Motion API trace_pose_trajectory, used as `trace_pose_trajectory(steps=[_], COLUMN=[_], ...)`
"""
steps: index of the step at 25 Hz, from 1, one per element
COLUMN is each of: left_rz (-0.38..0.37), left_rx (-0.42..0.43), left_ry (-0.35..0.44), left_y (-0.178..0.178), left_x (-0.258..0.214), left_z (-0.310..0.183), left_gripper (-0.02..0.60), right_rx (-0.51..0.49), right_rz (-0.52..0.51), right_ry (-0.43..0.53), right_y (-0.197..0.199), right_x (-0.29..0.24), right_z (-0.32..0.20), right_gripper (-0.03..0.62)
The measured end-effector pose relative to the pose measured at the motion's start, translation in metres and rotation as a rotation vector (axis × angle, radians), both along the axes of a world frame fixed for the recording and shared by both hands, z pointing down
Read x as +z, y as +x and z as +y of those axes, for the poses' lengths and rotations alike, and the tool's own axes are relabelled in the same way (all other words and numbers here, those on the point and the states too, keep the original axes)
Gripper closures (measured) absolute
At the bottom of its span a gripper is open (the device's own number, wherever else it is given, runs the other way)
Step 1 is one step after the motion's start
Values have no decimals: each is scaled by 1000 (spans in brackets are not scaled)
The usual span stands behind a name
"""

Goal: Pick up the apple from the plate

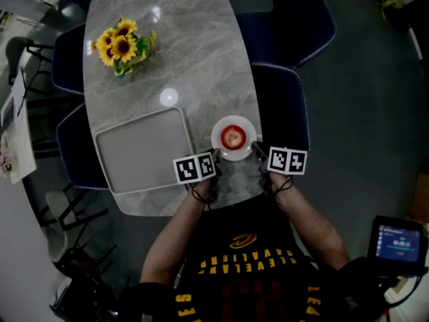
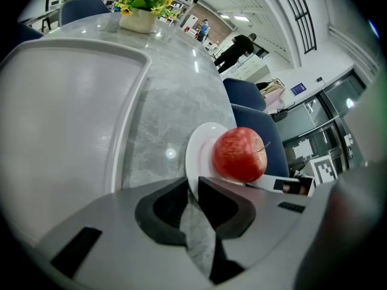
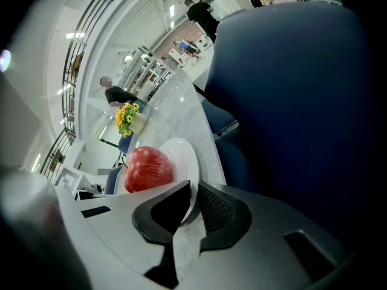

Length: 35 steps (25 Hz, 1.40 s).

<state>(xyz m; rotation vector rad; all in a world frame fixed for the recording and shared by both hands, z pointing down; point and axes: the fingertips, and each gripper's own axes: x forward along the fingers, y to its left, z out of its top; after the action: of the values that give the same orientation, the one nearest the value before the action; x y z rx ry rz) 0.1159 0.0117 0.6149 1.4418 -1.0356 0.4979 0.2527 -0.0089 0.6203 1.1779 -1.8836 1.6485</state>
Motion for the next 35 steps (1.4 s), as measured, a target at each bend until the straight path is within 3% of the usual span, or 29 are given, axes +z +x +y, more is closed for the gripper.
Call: trace_pose_trajectory(steps=[12, 21, 25, 29, 32, 33, 35], left_rz=[-38, -72, -52, 8, 24, 28, 34], left_rx=[-12, 10, -24, -75, -53, -42, -23], left_ry=[18, 101, 188, 319, 420, 452, 516], left_y=[-1, -2, -1, 2, 8, 10, 15], left_x=[-1, -19, -51, -96, -132, -144, -170], left_z=[-1, -7, -7, -7, 0, 3, 11], left_gripper=[534, 534, 534, 534, 534, 534, 581], right_rx=[-33, -46, -54, -71, -112, -128, -162], right_rz=[62, 113, 120, 49, -19, -42, -78], right_ry=[68, 152, 228, 325, 416, 447, 506], right_y=[1, 8, 11, 5, -4, -8, -15], right_x=[-2, -20, -46, -84, -119, -132, -155], right_z=[-3, -13, -14, -16, -12, -9, -2], right_gripper=[546, 546, 547, 548, 551, 589, 589])
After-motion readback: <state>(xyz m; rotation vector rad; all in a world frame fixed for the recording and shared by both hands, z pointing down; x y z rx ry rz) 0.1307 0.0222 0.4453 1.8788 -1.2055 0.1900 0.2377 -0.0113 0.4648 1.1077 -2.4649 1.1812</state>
